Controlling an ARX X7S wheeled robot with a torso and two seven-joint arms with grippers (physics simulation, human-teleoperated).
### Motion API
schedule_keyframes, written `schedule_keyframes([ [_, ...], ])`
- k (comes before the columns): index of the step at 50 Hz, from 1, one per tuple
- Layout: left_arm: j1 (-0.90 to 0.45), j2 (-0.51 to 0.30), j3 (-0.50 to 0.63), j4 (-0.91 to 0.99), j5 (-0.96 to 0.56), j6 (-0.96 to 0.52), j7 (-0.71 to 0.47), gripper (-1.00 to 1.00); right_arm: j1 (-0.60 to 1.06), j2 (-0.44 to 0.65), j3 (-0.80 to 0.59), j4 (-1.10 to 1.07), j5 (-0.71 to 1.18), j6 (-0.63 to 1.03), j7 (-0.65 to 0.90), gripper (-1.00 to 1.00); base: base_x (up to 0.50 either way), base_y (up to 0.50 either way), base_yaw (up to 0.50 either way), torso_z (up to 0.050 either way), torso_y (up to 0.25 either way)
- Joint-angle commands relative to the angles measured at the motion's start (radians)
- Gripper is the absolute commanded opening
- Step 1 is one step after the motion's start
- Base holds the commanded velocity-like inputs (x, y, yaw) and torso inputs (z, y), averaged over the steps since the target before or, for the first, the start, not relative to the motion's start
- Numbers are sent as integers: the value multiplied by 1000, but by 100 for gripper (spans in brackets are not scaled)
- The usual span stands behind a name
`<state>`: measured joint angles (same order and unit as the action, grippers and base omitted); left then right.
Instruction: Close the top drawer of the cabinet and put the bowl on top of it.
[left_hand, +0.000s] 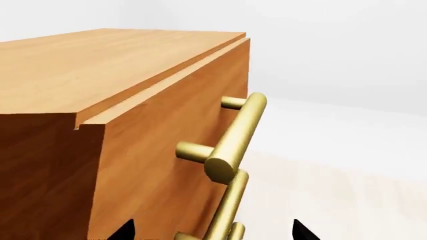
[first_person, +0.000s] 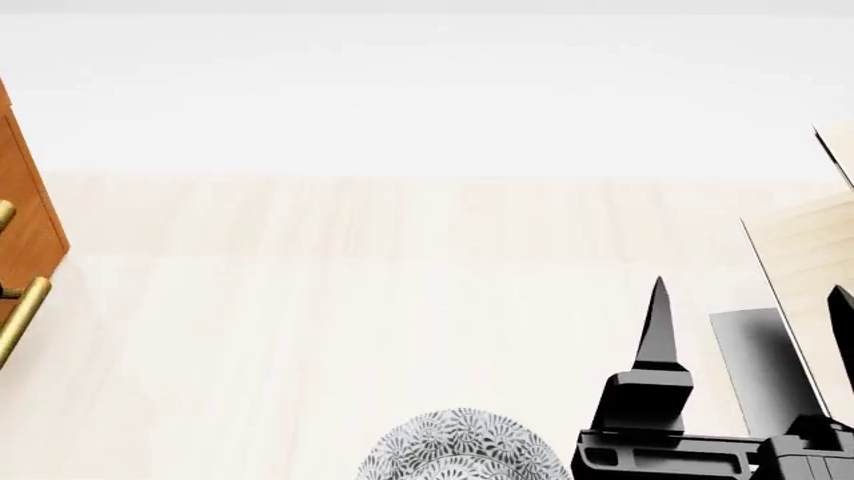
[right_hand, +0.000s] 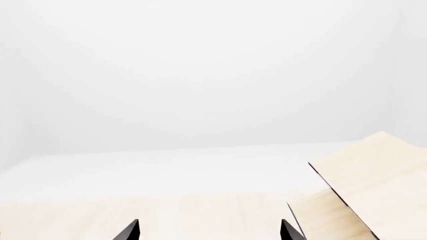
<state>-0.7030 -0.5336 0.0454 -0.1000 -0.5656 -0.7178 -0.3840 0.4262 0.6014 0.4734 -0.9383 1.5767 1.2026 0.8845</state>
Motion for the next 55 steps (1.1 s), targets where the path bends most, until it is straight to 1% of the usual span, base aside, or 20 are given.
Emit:
schedule_keyframes([
  [1,-10,9,21,-79,51,57,-21,100,-32,-10,7,-13,-69,2,-49,100,0,0,0,0,0],
  [6,-22,16,46,-103,88,81,-33,100,-44,-13,10,-14,-94,-1,-70,100,0,0,0,0,0],
  [12,-33,22,45,-116,107,91,-62,100,-50,-4,16,-20,-102,-6,-76,100,0,0,0,0,0],
  [16,-31,16,39,-117,106,91,-65,100,-56,-6,14,-19,-103,-9,-79,100,0,0,0,0,0],
  [19,-34,13,36,-121,105,90,-65,100,-43,4,7,-25,-69,-13,-52,100,0,0,0,0,0],
  [24,-39,15,38,-135,110,98,-65,100,-44,3,-1,-29,-85,-13,-60,100,0,0,0,0,0],
  [26,-37,12,56,-134,134,131,-60,100,-45,5,-2,-30,-86,-13,-59,100,0,0,0,0,0],
  [32,-36,19,52,-138,127,124,-63,100,-45,10,-4,-27,-87,-17,-56,100,0,0,0,0,0],
  [35,0,13,52,-55,91,81,-52,100,-53,1,-11,-30,-113,-17,-75,100,0,0,0,0,0],
  [36,1,12,51,-53,90,80,-52,100,-54,1,-11,-30,-115,-18,-76,100,0,0,0,0,0],
  [37,29,1,63,24,74,53,-44,100,-56,-4,-14,-27,-126,-18,-85,100,0,0,0,0,0],
  [40,66,-2,36,132,10,-12,-53,100,-57,-3,-18,-24,-129,-20,-89,100,0,0,0,0,0],
  [45,127,-23,36,303,-29,-60,-70,100,-73,-13,-21,-20,-171,-27,-123,100,0,0,0,0,0],
  [47,151,-23,13,377,-82,-106,-83,100,-77,-18,-25,-20,-187,-31,-133,100,0,0,0,0,0],
  [52,239,-43,-37,554,-171,-161,-109,100,-82,-35,-49,-11,-238,-40,-166,100,0,0,0,0,0],
  [55,271,-48,-65,606,-213,-181,-117,100,-91,-42,-60,-12,-264,-46,-183,100,0,0,0,0,0],
])
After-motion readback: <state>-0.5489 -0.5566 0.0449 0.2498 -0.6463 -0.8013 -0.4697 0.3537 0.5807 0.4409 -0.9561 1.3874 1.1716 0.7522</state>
